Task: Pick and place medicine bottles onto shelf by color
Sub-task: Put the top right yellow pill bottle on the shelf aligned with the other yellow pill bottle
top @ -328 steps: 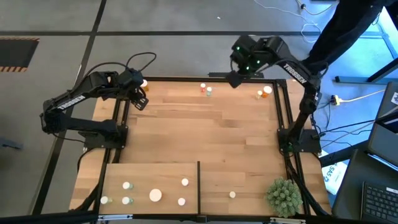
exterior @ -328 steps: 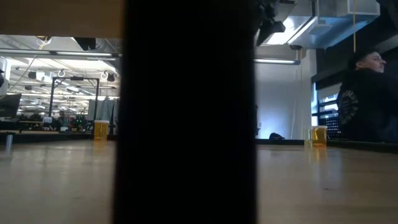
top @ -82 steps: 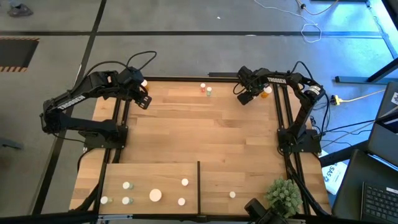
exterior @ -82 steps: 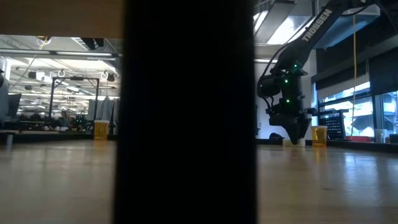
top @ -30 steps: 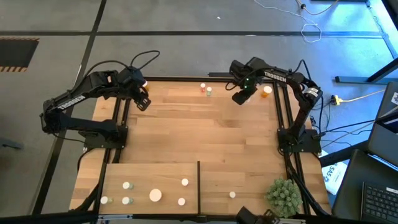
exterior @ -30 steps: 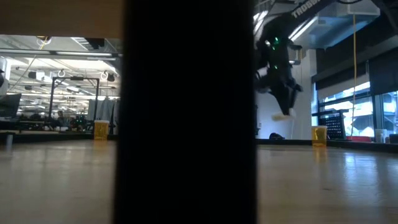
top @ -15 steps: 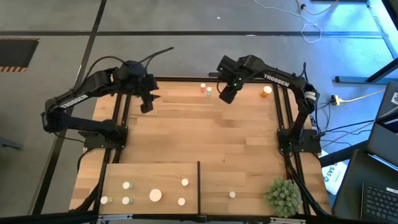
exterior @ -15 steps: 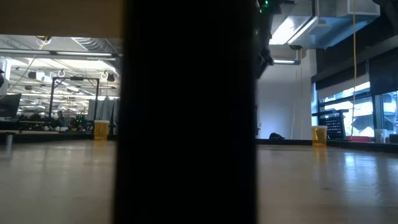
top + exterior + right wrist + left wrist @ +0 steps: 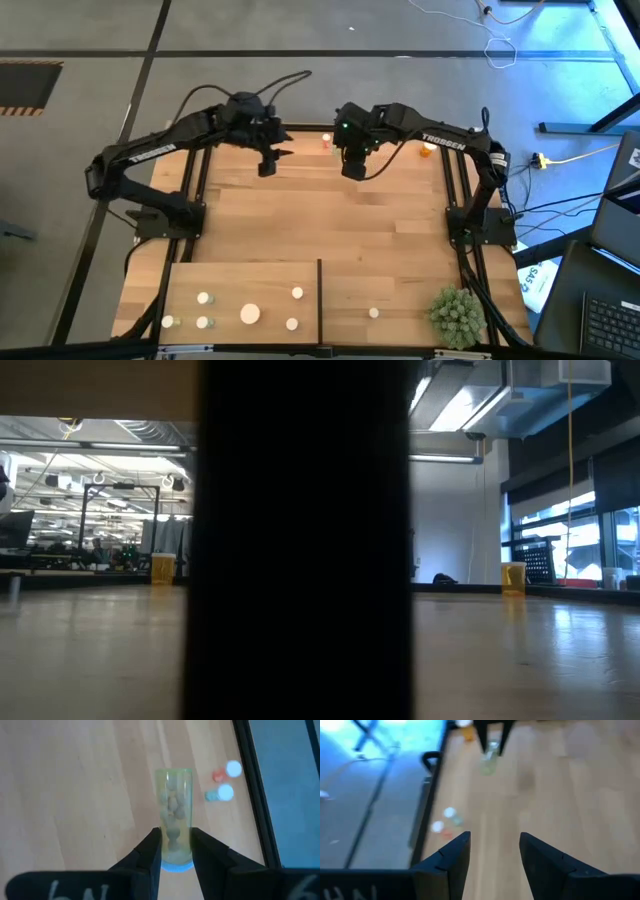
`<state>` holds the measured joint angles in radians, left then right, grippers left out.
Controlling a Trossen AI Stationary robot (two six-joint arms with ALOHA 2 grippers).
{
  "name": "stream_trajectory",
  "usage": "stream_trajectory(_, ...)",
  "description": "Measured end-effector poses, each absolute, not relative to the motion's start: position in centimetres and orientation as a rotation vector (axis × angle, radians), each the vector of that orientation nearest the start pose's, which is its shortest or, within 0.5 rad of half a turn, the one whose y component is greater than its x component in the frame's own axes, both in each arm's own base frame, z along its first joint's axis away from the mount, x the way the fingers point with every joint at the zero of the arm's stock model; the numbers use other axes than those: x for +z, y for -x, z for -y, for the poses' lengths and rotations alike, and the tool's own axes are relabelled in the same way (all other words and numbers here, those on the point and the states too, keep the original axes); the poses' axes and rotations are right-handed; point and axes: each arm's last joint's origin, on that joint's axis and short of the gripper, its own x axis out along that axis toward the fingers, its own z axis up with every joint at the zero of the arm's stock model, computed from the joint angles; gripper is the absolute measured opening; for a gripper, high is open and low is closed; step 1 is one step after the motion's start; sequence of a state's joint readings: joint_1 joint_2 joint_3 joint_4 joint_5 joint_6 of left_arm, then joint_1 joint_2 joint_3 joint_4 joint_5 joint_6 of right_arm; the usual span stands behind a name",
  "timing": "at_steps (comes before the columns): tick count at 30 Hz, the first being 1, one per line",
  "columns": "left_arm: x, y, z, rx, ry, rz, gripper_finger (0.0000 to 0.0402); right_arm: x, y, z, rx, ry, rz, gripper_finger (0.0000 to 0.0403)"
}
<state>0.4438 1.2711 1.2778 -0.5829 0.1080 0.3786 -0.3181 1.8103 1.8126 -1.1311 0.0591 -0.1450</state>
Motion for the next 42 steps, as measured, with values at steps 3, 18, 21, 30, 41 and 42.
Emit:
stream_trajectory(3, 35.8, -25.4, -11.5, 0.147, -0.187, -0.593, 0.0165, 33.4, -35.3, 11.2, -0.232, 0.009, -1.129, 0.0097)
stream_trajectory(18, 33.7, -29.9, -13.5, 0.114, -0.168, -0.472, 0.0165, 33.5, -35.7, 10.8, -0.226, 0.024, -1.098, 0.0097)
stream_trajectory(21, 33.2, -30.6, -13.8, 0.121, -0.160, -0.455, 0.0165, 33.5, -35.7, 10.8, -0.227, 0.023, -1.098, 0.0097)
stream_trajectory(30, 32.5, -31.4, -14.2, 0.061, -0.095, -0.429, 0.0165, 33.5, -35.7, 10.8, -0.225, 0.023, -1.098, 0.0097)
stream_trajectory(41, 31.6, -31.8, -14.7, 0.074, -0.057, -0.449, 0.0165, 33.5, -35.7, 10.8, -0.223, 0.025, -1.098, 0.0097)
stream_trajectory(42, 31.4, -31.9, -14.8, 0.078, -0.053, -0.459, 0.0165, 33.5, -35.7, 10.8, -0.223, 0.025, -1.099, 0.0097)
